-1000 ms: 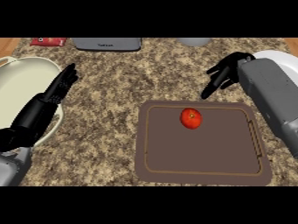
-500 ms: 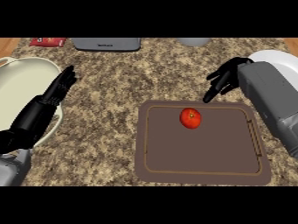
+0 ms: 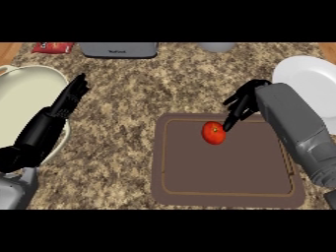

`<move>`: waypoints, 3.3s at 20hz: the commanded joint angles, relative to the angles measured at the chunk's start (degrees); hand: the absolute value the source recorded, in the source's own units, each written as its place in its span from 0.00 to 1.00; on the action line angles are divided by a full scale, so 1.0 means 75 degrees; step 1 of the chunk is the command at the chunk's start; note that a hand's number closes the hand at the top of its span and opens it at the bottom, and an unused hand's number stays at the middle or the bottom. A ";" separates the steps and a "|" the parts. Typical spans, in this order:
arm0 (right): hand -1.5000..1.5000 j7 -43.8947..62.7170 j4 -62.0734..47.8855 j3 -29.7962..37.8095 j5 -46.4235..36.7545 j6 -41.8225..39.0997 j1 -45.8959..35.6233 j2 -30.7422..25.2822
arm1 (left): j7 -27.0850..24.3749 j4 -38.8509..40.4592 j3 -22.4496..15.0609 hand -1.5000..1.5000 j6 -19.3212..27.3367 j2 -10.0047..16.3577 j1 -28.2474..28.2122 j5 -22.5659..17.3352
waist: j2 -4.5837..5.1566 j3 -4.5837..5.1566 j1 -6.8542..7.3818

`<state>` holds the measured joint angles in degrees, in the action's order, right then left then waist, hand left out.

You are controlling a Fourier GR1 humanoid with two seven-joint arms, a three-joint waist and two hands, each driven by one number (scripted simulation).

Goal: Pick the tomato from the tray and place it in the plate

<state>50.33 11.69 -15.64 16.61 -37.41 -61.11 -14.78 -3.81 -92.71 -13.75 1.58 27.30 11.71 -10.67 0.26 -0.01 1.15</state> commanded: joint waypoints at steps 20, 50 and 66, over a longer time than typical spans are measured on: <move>0.00 0.0242 0.0356 -0.0218 -0.0445 -0.0259 0.1035 0.1260 | 0.0042 0.0130 0.0640 0.50 -0.0505 -0.0191 -0.0082 0.0146 | -0.0065 0.0005 -0.0205; 1.00 -0.2721 0.8338 -0.4498 -0.7083 0.6000 0.3206 -0.1251 | 0.0134 0.0031 0.1027 0.50 -0.0281 -0.0204 -0.0797 0.0316 | -0.0386 0.0001 -0.1083; 1.00 -0.1585 1.3318 -0.2008 -0.7863 0.7478 0.6893 -0.5241 | -0.0213 0.0101 0.0849 0.50 -0.0683 -0.0579 -0.0466 0.0551 | -0.0049 0.0001 -0.0319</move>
<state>39.97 109.30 -36.41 -42.26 16.40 -15.01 -49.53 -2.54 -94.67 -6.61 -2.32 24.67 7.30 -7.82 -0.73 0.02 -2.88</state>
